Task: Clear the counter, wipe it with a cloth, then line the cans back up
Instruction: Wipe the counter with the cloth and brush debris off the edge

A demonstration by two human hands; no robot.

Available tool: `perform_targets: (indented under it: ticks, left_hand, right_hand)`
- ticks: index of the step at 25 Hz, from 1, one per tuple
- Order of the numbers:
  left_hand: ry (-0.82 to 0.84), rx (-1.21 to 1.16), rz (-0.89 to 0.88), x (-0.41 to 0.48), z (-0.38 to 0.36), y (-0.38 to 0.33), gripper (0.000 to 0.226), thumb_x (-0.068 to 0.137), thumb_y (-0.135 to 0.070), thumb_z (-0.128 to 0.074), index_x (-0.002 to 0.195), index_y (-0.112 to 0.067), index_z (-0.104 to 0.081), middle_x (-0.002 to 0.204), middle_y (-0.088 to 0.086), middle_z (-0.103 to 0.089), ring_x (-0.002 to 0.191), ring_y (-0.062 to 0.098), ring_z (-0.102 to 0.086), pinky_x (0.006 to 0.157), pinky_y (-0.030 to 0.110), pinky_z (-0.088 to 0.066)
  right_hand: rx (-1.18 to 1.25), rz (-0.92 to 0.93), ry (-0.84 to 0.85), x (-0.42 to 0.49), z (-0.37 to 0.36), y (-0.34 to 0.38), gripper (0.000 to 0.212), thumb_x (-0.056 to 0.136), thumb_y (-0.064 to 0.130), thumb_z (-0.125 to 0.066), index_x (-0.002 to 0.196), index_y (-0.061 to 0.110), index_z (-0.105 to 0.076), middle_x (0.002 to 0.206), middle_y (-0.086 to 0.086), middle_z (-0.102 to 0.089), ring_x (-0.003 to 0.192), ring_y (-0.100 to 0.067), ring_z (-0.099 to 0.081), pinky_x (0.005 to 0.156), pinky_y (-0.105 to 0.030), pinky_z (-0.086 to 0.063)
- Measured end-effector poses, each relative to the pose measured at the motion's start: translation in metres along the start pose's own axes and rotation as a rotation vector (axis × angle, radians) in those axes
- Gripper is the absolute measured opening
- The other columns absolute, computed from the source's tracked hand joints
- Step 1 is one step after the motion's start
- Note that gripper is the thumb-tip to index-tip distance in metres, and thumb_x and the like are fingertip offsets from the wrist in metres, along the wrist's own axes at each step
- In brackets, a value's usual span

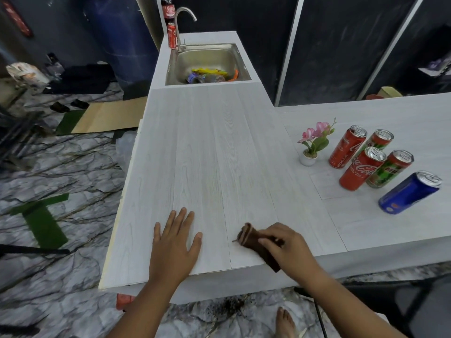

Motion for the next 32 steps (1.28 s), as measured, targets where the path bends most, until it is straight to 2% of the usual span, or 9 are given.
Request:
perform_targets:
  ticks: [3, 6, 8, 12, 18, 21, 27, 29, 32]
  left_hand:
    - [0.013, 0.009, 0.004, 0.000, 0.000, -0.001, 0.068, 0.107, -0.063, -0.026, 0.168, -0.034, -0.027, 0.178, -0.011, -0.015, 0.165, 0.010, -0.003, 0.134, 0.053, -0.004]
    - [0.019, 0.024, 0.008, 0.000, -0.001, -0.002, 0.068, 0.107, -0.063, -0.024, 0.169, -0.034, -0.024, 0.178, -0.011, -0.013, 0.166, 0.010, -0.002, 0.134, 0.052, -0.002]
    - [0.022, 0.033, 0.008, -0.001, -0.001, -0.002, 0.069, 0.107, -0.063, -0.023, 0.169, -0.034, -0.023, 0.178, -0.011, -0.013, 0.166, 0.011, -0.001, 0.134, 0.052, -0.002]
    - [0.029, 0.038, 0.008, -0.001, -0.002, -0.002, 0.068, 0.107, -0.062, -0.022, 0.169, -0.034, -0.023, 0.178, -0.010, -0.012, 0.166, 0.010, 0.000, 0.134, 0.052, -0.001]
    - [0.023, 0.019, 0.009, -0.001, -0.001, -0.004, 0.069, 0.107, -0.061, -0.024, 0.170, -0.033, -0.023, 0.178, -0.010, -0.012, 0.166, 0.011, 0.000, 0.134, 0.052, -0.001]
    - [0.015, -0.001, -0.001, -0.001, 0.002, -0.004, 0.069, 0.107, -0.062, -0.026, 0.169, -0.032, -0.025, 0.178, -0.010, -0.014, 0.165, 0.010, -0.002, 0.134, 0.053, -0.002]
    - [-0.082, -0.252, 0.160, -0.008, 0.006, -0.026, 0.045, 0.103, -0.046, -0.064, 0.146, -0.030, -0.063, 0.161, -0.010, -0.050, 0.158, 0.014, -0.033, 0.133, 0.055, 0.002]
    - [-0.094, -0.327, 0.118, -0.012, 0.004, -0.043, 0.041, 0.102, -0.049, -0.065, 0.141, -0.036, -0.065, 0.148, -0.016, -0.060, 0.146, 0.011, -0.045, 0.132, 0.056, -0.016]
    - [-0.033, -0.431, 0.047, -0.015, 0.005, -0.058, 0.050, 0.099, -0.053, -0.065, 0.147, -0.041, -0.057, 0.139, -0.026, -0.057, 0.134, -0.001, -0.046, 0.120, 0.038, -0.039]
  right_hand:
    - [-0.118, -0.139, -0.351, 0.022, 0.075, -0.035, 0.015, 0.094, 0.013, -0.079, 0.107, 0.020, -0.083, 0.096, 0.011, -0.073, 0.086, -0.001, -0.066, 0.077, -0.008, -0.044]
    - [-0.285, -0.314, -0.462, 0.024, 0.128, -0.077, 0.020, 0.097, 0.017, -0.075, 0.116, 0.013, -0.081, 0.102, -0.002, -0.073, 0.086, -0.016, -0.061, 0.079, -0.027, -0.045]
    - [-0.332, -0.332, -0.420, 0.017, 0.125, -0.087, 0.020, 0.098, 0.016, -0.074, 0.116, 0.011, -0.080, 0.097, 0.000, -0.069, 0.085, -0.020, -0.062, 0.079, -0.031, -0.046]
    - [-0.240, -0.161, -0.285, 0.000, 0.069, -0.056, 0.015, 0.096, 0.013, -0.077, 0.110, 0.016, -0.081, 0.091, 0.013, -0.066, 0.082, -0.002, -0.064, 0.071, -0.018, -0.046]
    - [-0.205, 0.051, -0.058, -0.030, -0.012, -0.003, 0.019, 0.097, 0.016, -0.077, 0.115, 0.022, -0.082, 0.094, 0.013, -0.067, 0.088, -0.007, -0.065, 0.078, -0.025, -0.055]
    - [-0.150, 0.057, 0.064, -0.029, -0.026, 0.007, 0.019, 0.098, 0.022, -0.075, 0.114, 0.028, -0.082, 0.097, 0.017, -0.068, 0.090, -0.002, -0.065, 0.080, -0.018, -0.051]
    - [-0.235, 0.193, 0.068, 0.026, -0.027, 0.030, 0.028, 0.099, 0.020, -0.075, 0.127, 0.024, -0.079, 0.108, 0.009, -0.074, 0.102, -0.010, -0.063, 0.090, -0.013, -0.045]
    - [-0.273, 0.222, 0.148, 0.037, -0.033, 0.033, 0.033, 0.100, 0.024, -0.074, 0.132, 0.026, -0.077, 0.113, 0.010, -0.075, 0.107, -0.010, -0.063, 0.095, -0.020, -0.049]
    - [-0.194, 0.157, 0.159, 0.031, -0.032, 0.026, 0.035, 0.096, 0.030, -0.078, 0.131, 0.029, -0.076, 0.110, 0.015, -0.073, 0.106, -0.005, -0.062, 0.096, -0.025, -0.050]
Point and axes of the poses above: each hand's wrist, its own x-axis towards the middle knuckle, its own z-axis out of the back of the hand, y = z × x, the point moved 4 cm from there along x, towards the middle knuckle
